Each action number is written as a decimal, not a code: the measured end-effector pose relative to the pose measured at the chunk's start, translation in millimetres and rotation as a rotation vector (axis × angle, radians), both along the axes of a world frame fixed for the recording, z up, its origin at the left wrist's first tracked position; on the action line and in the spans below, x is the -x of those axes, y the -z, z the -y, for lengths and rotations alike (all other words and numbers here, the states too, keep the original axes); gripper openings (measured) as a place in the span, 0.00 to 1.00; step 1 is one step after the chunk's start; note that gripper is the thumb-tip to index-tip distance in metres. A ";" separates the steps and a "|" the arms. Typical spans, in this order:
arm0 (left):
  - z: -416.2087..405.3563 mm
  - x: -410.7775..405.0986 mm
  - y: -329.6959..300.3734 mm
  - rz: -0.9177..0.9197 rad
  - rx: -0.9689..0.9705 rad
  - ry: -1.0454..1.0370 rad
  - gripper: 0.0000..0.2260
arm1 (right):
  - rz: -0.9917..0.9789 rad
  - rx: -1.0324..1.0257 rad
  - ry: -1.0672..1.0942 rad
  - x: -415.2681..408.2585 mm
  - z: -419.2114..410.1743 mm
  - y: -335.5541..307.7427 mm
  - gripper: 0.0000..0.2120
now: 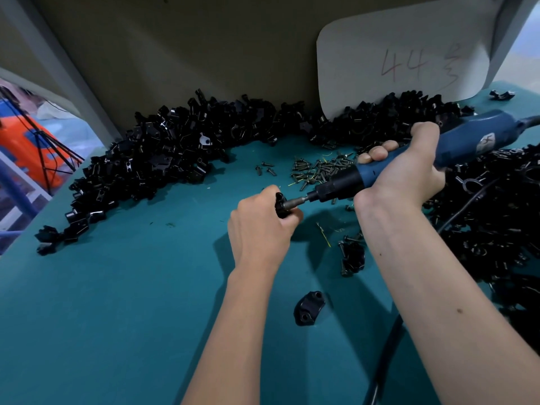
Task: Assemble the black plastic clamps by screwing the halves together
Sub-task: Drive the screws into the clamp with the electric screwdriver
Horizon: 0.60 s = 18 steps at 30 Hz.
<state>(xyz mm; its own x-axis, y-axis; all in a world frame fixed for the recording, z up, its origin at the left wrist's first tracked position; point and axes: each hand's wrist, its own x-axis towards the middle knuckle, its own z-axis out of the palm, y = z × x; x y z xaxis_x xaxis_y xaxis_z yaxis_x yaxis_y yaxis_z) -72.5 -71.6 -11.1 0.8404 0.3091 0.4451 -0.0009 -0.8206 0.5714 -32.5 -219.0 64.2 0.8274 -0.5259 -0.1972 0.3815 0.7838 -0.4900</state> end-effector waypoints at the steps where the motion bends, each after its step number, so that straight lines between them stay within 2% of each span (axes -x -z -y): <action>1: -1.1 0.1 -0.5 0.005 -0.009 -0.003 0.16 | -0.042 -0.026 0.005 -0.1 -0.3 1.2 0.09; 7: -7.2 0.8 -4.0 -0.030 -0.057 0.044 0.17 | -0.105 -0.068 -0.027 -2.5 -1.4 2.2 0.12; 10: -8.5 2.4 -6.8 0.007 -0.053 0.040 0.15 | -0.118 -0.093 -0.039 -2.8 -2.7 3.3 0.12; 18: -10.5 4.5 -9.2 0.124 -0.014 0.029 0.18 | -0.138 -0.166 -0.072 -5.1 -3.8 5.2 0.12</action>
